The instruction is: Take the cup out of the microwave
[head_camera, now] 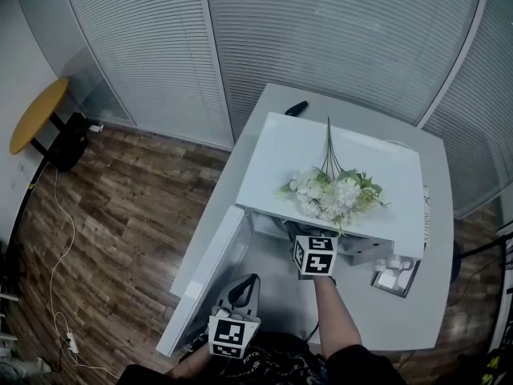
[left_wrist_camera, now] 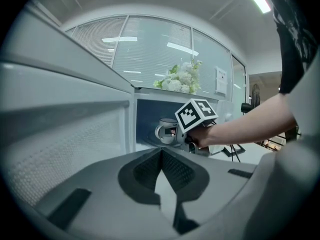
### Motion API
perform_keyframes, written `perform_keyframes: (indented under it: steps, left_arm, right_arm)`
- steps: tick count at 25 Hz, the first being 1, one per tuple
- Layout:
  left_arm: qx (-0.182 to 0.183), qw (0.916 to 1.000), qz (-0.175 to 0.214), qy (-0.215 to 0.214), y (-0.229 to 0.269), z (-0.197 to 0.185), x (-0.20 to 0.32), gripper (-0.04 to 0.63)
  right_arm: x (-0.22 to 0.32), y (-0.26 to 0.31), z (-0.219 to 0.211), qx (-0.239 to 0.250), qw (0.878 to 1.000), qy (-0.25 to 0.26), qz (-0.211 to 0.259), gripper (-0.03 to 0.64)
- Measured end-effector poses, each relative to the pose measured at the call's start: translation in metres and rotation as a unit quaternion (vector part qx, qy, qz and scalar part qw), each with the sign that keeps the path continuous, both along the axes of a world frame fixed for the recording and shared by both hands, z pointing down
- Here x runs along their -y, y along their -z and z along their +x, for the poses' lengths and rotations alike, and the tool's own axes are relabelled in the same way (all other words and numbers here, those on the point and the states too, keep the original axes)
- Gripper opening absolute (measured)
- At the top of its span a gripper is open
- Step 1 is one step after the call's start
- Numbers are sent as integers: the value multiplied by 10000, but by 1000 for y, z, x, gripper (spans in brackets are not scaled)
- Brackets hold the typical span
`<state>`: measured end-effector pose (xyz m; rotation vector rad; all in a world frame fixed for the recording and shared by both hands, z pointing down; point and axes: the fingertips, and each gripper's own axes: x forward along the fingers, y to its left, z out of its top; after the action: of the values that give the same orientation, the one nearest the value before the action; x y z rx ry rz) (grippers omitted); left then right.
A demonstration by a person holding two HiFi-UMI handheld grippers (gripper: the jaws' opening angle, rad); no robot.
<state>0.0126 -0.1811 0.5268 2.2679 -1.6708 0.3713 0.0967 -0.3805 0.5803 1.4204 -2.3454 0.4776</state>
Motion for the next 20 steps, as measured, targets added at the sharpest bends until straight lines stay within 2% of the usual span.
perform_keyframes:
  steps: [20]
  left_arm:
    - [22, 10000, -2, 80, -1, -3, 1, 6]
  right_arm:
    - [2, 1, -2, -51, 9999, 135, 46, 377]
